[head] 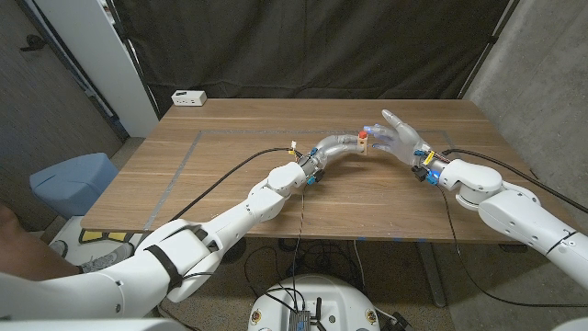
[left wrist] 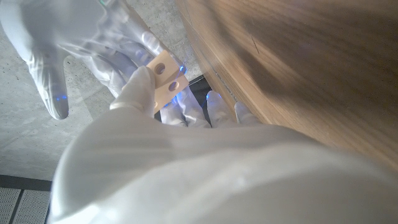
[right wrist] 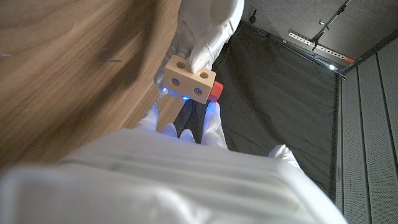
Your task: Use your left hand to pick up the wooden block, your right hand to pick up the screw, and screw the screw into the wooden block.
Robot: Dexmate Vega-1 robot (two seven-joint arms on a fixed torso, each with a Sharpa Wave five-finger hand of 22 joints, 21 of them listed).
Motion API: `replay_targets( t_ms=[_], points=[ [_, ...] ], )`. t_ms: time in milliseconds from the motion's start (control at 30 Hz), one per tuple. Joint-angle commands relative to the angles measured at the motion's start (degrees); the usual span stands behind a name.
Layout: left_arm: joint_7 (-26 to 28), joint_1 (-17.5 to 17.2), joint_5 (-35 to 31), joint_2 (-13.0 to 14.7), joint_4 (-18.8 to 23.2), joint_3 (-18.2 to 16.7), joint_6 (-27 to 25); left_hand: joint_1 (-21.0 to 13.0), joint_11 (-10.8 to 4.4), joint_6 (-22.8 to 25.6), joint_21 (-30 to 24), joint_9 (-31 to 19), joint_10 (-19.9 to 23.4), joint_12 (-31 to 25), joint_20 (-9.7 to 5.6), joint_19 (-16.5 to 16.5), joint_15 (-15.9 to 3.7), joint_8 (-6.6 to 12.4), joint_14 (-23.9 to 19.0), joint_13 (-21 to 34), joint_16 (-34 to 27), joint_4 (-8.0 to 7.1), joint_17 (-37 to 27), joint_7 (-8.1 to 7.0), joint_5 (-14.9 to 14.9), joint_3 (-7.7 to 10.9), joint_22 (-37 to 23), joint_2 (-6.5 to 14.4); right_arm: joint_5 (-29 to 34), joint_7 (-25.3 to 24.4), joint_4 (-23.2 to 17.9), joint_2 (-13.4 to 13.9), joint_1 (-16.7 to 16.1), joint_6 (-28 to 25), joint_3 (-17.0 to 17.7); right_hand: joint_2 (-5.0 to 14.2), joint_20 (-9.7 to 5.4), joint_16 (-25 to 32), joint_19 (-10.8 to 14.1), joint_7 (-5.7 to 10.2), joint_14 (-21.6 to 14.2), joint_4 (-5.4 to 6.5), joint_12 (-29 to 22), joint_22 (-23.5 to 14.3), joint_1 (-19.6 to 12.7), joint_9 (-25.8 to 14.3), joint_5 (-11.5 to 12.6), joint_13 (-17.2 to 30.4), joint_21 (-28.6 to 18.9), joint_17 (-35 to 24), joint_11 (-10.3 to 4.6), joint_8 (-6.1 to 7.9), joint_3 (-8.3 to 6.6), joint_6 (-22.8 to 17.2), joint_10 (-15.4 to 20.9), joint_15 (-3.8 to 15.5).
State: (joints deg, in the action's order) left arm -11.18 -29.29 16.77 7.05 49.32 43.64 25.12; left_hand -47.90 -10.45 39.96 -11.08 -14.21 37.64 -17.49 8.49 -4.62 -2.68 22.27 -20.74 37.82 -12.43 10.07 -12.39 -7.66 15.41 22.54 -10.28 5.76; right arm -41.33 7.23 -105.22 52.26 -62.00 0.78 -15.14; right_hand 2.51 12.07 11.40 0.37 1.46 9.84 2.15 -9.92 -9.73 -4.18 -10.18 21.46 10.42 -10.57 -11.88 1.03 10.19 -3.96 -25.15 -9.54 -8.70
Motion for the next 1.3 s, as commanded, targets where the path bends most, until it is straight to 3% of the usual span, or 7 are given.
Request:
replay_targets(
  t_ms=[33, 1300],
  points=[
    [-0.17, 0.34, 0.07, -0.34, -0.77, -0.04, 0.36, 0.05, -0.08, 2.69, -0.45, -0.33, 0.48, -0.04, 0.16, 0.12, -1.75, 0.51, -0.12, 0.19, -0.18, -1.18, -0.15, 0.38, 0.38, 1.28, -0.07, 0.45, -0.17, 0.87, 0.77, -0.31, 1.49, -0.48, -1.08, 0.04, 0.04, -0.09, -0.53, -0.02, 6.27, 0.21, -0.35, -0.18, 0.56, -0.17, 0.46, 0.09, 0.20, -0.07, 0.01, 0.59, 0.23, -1.05, -4.26, -0.27],
    [-0.69, 0.73, 0.36, -0.80, -2.29, -0.23, 1.10, -0.04, -0.15, 2.86, -0.44, -0.26, 0.62, -0.08, 0.08, 0.13, -1.87, 0.49, -0.25, 0.10, -0.22, -1.20, -0.21, 0.33, 0.35, 1.10, -0.07, 0.44, -0.78, -2.06, -1.55, 0.91, -1.30, -0.92, 0.75, 0.30, -0.18, 0.70, -0.04, -1.80, 4.91, 0.79, -1.69, -0.18, 0.65, -0.27, 0.72, 0.03, -0.39, 0.02, -0.83, 2.28, 0.92, -7.00, -0.84, -0.17]
  ],
)
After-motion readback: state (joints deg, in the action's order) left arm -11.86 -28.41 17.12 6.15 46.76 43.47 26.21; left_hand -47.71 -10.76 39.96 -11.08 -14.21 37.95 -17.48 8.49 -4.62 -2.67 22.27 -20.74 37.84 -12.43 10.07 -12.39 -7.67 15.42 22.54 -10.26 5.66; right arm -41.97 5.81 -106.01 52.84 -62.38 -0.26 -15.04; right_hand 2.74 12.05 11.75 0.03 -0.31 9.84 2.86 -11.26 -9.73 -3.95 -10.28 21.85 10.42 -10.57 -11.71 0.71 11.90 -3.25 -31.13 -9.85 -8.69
